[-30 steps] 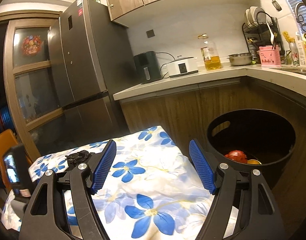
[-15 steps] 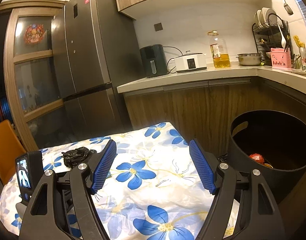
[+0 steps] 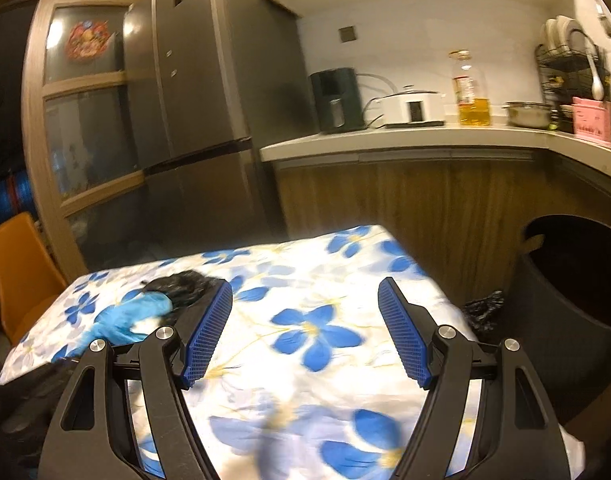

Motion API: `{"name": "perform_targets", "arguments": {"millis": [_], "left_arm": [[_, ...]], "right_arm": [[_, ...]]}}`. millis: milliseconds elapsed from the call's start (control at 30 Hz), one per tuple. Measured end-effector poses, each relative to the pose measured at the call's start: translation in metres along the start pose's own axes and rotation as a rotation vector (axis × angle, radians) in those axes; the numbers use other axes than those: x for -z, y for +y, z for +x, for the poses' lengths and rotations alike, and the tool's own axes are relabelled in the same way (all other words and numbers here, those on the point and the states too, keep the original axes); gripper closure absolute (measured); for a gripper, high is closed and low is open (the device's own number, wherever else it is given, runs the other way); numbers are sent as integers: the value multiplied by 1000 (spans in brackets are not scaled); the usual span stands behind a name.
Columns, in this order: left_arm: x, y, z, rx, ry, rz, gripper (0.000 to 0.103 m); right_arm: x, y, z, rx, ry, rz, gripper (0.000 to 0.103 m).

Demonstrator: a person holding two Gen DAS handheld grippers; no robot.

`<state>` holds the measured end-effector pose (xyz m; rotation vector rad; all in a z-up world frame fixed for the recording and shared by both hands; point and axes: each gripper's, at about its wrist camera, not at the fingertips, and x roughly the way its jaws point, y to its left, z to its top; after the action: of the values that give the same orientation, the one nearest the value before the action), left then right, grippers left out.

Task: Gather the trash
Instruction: 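Grasp the black plastic bag with the right tool while the left tool grasps the blue glove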

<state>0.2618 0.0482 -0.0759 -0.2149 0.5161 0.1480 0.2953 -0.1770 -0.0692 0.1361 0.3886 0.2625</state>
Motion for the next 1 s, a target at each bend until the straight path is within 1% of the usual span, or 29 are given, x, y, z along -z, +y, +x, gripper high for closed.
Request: {"name": "perform_targets", "arguments": {"millis": [100, 200, 333, 467, 600, 700, 767, 800, 833, 867, 933, 1000], "left_arm": [[-8, 20, -13, -58, -43, -26, 99], [-16, 34, -17, -105, -67, -37, 99], [-22, 50, -17, -133, -78, -65, 99], [-33, 62, -16, -156, -103, -78, 99], [-41, 72, -7, -187, -109, -82, 99], [-41, 78, 1, -201, -103, -97, 99], [-40, 81, 5, -202, -93, -103, 99], [-39, 81, 7, -203, -90, -102, 99], [-38, 81, 9, -203, -87, -98, 99], [-38, 81, 10, -204, -84, -96, 99], [-36, 79, 13, -199, -74, -96, 99], [-35, 78, 14, -197, -72, -88, 99]], "right_arm": [[4, 24, 17, -44, 29, -33, 29], [7, 48, 35, -90, 54, -61, 29], [10, 81, 62, -121, 84, -121, 29], [8, 98, 85, -152, 118, -115, 29], [6, 112, 102, -155, 138, -130, 29], [10, 120, 120, -154, 192, -140, 29], [14, 120, 132, -155, 252, -139, 40], [16, 120, 135, -157, 271, -137, 48], [18, 119, 137, -158, 282, -132, 58], [18, 117, 138, -160, 288, -123, 64], [19, 114, 138, -175, 295, -109, 81], [20, 113, 135, -188, 296, -106, 88]]}}
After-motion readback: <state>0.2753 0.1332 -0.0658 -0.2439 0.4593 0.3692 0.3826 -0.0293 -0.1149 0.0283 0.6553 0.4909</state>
